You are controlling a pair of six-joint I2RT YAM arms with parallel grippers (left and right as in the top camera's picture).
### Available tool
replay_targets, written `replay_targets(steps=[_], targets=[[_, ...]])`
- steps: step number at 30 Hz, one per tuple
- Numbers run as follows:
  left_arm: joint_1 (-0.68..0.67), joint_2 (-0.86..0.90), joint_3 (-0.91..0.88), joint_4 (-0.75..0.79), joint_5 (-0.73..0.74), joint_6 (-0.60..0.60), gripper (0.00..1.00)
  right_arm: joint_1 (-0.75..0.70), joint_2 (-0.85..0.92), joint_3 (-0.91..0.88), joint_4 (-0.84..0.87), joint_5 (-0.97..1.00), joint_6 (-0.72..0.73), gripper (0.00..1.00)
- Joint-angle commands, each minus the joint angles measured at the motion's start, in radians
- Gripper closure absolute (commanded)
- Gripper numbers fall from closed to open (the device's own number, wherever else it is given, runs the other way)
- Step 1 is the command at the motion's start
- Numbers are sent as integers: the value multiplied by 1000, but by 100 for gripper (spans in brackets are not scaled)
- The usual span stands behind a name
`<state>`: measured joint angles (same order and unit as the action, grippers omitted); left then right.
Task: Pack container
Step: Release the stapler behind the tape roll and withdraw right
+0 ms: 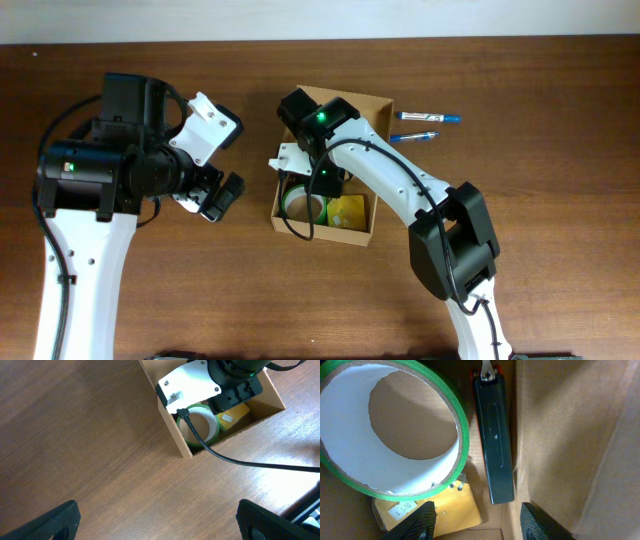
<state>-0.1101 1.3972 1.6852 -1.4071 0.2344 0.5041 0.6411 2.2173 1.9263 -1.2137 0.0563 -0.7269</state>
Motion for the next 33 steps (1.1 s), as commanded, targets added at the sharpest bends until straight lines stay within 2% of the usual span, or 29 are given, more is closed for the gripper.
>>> replay_targets(steps=[1, 5, 13, 19, 25, 30, 33], targets=[[2, -5, 14, 0, 4, 13, 0, 0, 11, -3, -3, 8, 53, 45], [2, -5, 14, 0, 4, 13, 0, 0, -24, -3, -7, 8, 114, 45], [2, -5, 14, 0, 4, 13, 0, -1, -149, -3, -70, 0, 121, 45], [2, -5, 14, 0, 4, 13, 0, -1, -232, -3, -96, -2, 236, 45], [2, -5, 14, 0, 4, 13, 0, -8, -292, -3, -111, -2, 280, 46], [2, -5, 14, 0, 4, 13, 1, -62, -312, -3, -125, -10, 387, 46], [2, -5, 14, 0, 4, 13, 0, -123, -315, -3, -138, -84, 390, 46]])
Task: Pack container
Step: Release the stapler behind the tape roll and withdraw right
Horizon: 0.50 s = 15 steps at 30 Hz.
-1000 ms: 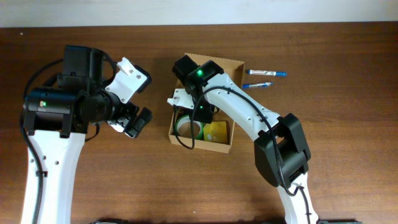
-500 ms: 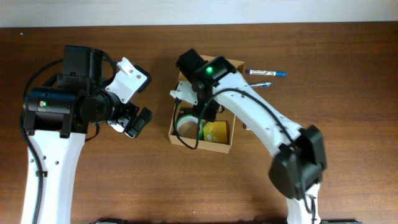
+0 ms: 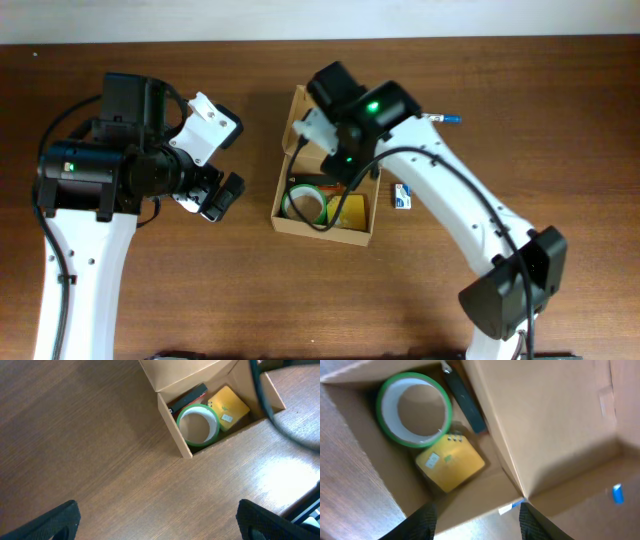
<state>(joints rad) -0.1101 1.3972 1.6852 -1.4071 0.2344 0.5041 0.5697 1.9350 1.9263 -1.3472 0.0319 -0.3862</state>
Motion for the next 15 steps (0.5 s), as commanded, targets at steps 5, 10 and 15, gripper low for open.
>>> replay_targets(steps=[5, 10, 15], targets=[[2, -5, 14, 0, 4, 13, 0, -200, -32, -3, 1, -226, 57, 46], [2, -5, 14, 0, 4, 13, 0, -336, -32, -3, 18, -264, 195, 45], [2, -5, 14, 0, 4, 13, 0, -425, -31, -4, -11, -263, 336, 45]])
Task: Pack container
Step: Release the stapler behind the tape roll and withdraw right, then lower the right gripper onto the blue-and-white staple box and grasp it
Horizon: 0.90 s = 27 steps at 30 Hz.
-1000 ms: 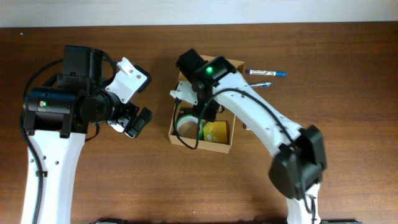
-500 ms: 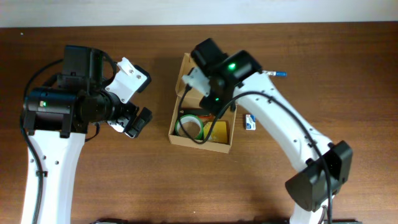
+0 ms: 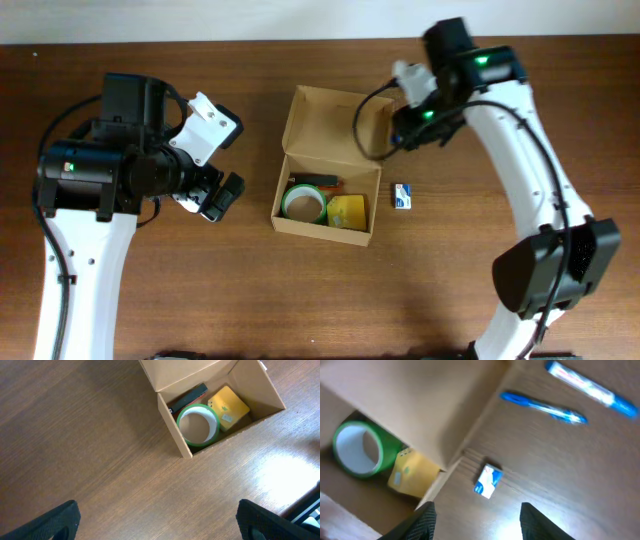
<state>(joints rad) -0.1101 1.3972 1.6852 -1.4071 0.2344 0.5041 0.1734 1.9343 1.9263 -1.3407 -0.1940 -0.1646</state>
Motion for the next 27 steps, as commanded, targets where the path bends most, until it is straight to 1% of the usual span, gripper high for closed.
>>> replay_targets(steps=[1, 4, 18, 19, 20, 22, 23, 24, 27], targets=[[2, -5, 14, 0, 4, 13, 0, -35, -30, -5, -33, -31, 114, 45], [2, -5, 14, 0, 4, 13, 0, -37, -30, -14, -61, 23, 114, 45], [2, -5, 14, 0, 4, 13, 1, -36, -32, -20, -144, 10, 114, 46], [2, -5, 14, 0, 4, 13, 0, -36, -32, -26, -148, 10, 114, 46], [2, -5, 14, 0, 4, 13, 0, -36, -32, -34, -147, 10, 114, 49], [2, -5, 14, 0, 4, 13, 1, -36, -33, -66, -138, 5, 117, 50], [2, -5, 14, 0, 4, 13, 0, -36, -35, -87, -129, 0, 118, 53], [2, -5, 14, 0, 4, 13, 0, -36, -39, -115, -114, -10, 119, 54], [2, -5, 14, 0, 4, 13, 0, -36, -84, -238, -26, -53, 125, 54]])
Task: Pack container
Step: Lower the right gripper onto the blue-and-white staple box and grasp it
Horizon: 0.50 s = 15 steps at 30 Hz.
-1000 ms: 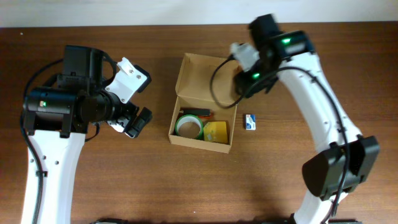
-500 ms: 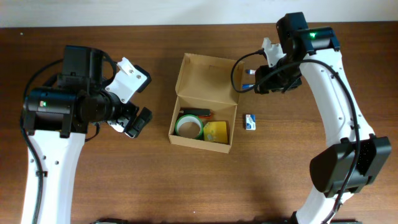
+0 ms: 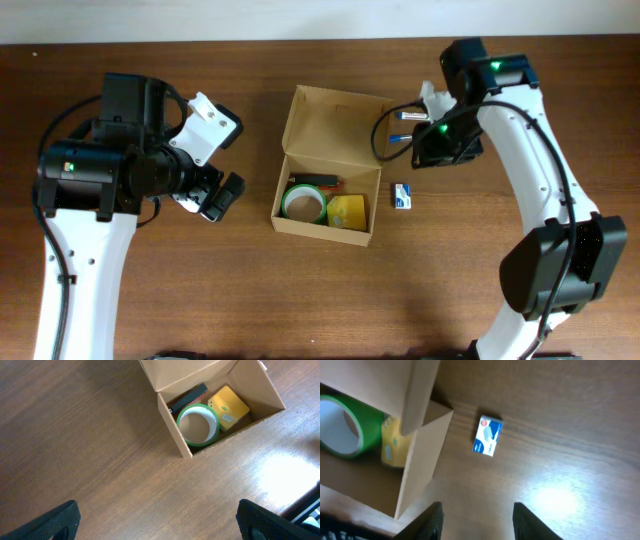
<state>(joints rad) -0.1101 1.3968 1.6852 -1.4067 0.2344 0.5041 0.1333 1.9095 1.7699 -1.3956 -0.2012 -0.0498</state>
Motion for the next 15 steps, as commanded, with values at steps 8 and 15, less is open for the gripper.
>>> replay_targets(steps=[8, 15], targets=[[2, -4, 14, 0, 4, 13, 0, 6, -240, -401, 260, -46, 67, 52], [2, -4, 14, 0, 4, 13, 0, 32, -293, -681, 517, -37, 103, 52]])
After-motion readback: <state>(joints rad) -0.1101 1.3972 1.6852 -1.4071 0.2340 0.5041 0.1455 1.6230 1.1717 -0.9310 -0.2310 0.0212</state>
